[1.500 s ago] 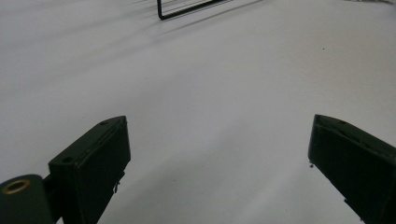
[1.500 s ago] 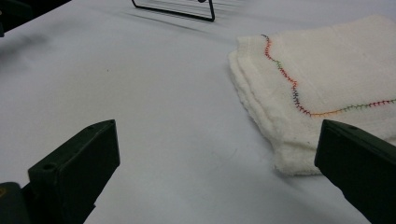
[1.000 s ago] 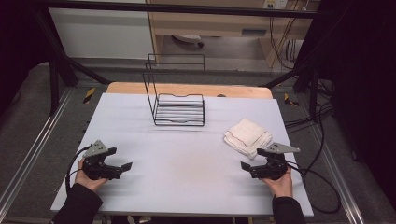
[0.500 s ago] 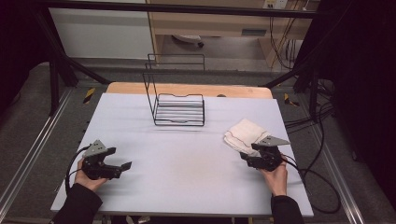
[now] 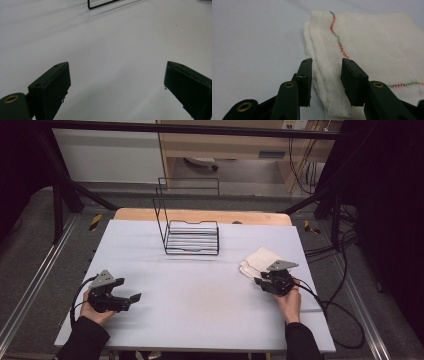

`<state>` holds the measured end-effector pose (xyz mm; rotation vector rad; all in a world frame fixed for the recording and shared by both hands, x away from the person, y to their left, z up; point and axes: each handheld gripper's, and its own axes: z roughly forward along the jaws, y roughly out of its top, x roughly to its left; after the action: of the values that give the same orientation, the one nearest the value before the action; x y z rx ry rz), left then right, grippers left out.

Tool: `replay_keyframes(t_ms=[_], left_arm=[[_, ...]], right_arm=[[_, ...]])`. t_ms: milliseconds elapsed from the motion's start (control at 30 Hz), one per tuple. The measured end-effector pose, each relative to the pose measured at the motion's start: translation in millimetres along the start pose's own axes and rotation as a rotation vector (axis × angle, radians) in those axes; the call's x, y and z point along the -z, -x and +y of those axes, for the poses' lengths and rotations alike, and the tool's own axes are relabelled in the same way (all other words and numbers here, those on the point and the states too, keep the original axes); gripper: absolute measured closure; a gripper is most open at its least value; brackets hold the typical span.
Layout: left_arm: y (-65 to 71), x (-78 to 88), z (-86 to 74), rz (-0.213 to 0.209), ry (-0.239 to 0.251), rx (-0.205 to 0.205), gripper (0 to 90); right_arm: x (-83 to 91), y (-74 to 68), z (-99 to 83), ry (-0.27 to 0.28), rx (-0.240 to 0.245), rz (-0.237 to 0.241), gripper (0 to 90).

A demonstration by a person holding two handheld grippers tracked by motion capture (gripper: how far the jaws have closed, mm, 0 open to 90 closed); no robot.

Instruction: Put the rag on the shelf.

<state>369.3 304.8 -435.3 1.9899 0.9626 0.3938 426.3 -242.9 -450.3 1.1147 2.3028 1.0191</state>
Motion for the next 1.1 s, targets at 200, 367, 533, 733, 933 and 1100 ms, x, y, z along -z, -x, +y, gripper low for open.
replay_keyframes(t_ms=[200, 367, 533, 733, 933, 1100], left_arm=[[0.7, -1.2, 0.4, -0.001, -0.003, 0.000, 7.1], [1.2, -1.4, 0.4, -0.002, -0.005, -0.004, 7.2], [1.2, -0.9, 0.2, -0.001, -0.001, -0.001, 7.2], [0.9, -1.1, 0.4, -0.001, -0.003, -0.003, 7.3], [0.3, -1.1, 0.0, 0.001, -0.005, -0.001, 7.4], [0.4, -1.4, 0.2, 0.000, -0.008, -0.002, 7.5]], right_arm=[[-1.6, -2.1, -1.7, -0.005, 0.055, -0.018, 64.4], [-2.6, -5.0, -1.3, -0.016, 0.110, -0.055, 71.9], [-2.5, -3.2, -0.4, -0.018, 0.081, -0.070, 79.1], [-1.5, -4.1, -0.4, -0.007, 0.063, -0.086, 82.1], [2.9, -5.0, 3.9, 0.013, 0.031, -0.074, 83.1], [6.7, -9.9, 7.6, 0.032, 0.006, -0.034, 83.3]])
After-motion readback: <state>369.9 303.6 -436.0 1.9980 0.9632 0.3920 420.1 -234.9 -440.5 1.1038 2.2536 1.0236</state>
